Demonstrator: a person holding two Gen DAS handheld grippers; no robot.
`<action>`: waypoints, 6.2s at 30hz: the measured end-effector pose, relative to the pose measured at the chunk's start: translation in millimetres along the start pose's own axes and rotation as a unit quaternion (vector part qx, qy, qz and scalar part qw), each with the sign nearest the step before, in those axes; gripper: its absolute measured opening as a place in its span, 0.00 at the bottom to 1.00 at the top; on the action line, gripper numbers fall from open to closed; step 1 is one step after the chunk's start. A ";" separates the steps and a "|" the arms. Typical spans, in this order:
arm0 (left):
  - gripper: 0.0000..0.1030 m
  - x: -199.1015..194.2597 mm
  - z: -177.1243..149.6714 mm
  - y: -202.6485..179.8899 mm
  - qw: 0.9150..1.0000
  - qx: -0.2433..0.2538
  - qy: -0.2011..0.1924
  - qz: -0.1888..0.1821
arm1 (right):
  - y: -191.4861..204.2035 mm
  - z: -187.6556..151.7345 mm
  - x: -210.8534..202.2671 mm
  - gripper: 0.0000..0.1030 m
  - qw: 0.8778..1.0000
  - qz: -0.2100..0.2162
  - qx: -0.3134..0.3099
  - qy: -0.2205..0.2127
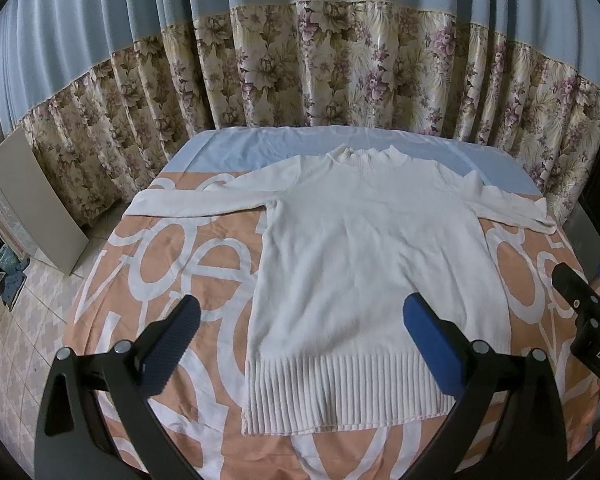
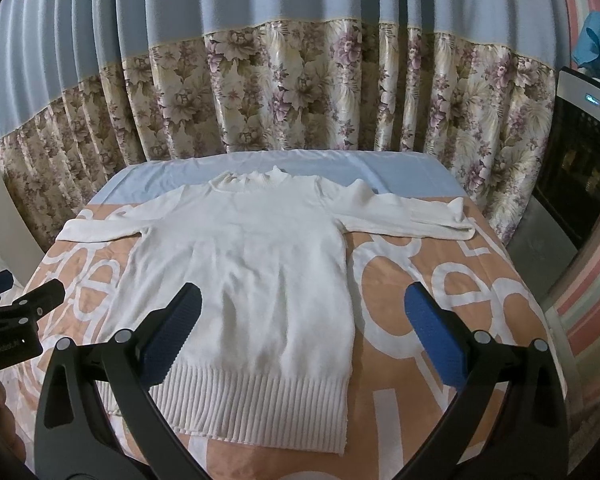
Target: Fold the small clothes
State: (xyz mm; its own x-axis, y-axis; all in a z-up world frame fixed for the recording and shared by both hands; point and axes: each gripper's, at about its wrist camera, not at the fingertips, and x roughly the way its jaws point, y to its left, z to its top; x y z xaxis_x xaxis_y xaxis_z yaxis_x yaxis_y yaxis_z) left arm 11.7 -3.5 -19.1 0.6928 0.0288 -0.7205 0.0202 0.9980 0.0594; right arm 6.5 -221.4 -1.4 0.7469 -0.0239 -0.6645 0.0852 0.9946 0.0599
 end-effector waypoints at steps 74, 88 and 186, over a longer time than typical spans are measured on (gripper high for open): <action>0.99 95.1 46.8 -51.0 0.998 0.047 0.006 -0.049 | -45.3 11.6 62.7 0.97 1.000 -0.024 0.000 -0.003; 0.99 197.2 104.3 -121.1 0.994 0.082 0.031 -0.064 | -121.0 51.9 165.7 0.97 0.997 -0.024 -0.069 -0.002; 0.27 336.0 122.1 -48.6 0.982 0.019 0.143 -0.126 | -54.3 90.2 261.6 0.65 0.993 0.107 -0.013 0.037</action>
State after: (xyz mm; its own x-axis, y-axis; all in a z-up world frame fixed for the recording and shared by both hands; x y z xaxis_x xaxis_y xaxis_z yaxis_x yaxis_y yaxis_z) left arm 331.5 -49.1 -179.8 0.4321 -0.1980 -0.8798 0.1953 0.9730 -0.1230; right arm 256.7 -290.8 -111.4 0.6953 0.1946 -0.6919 -0.0879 0.9784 0.1869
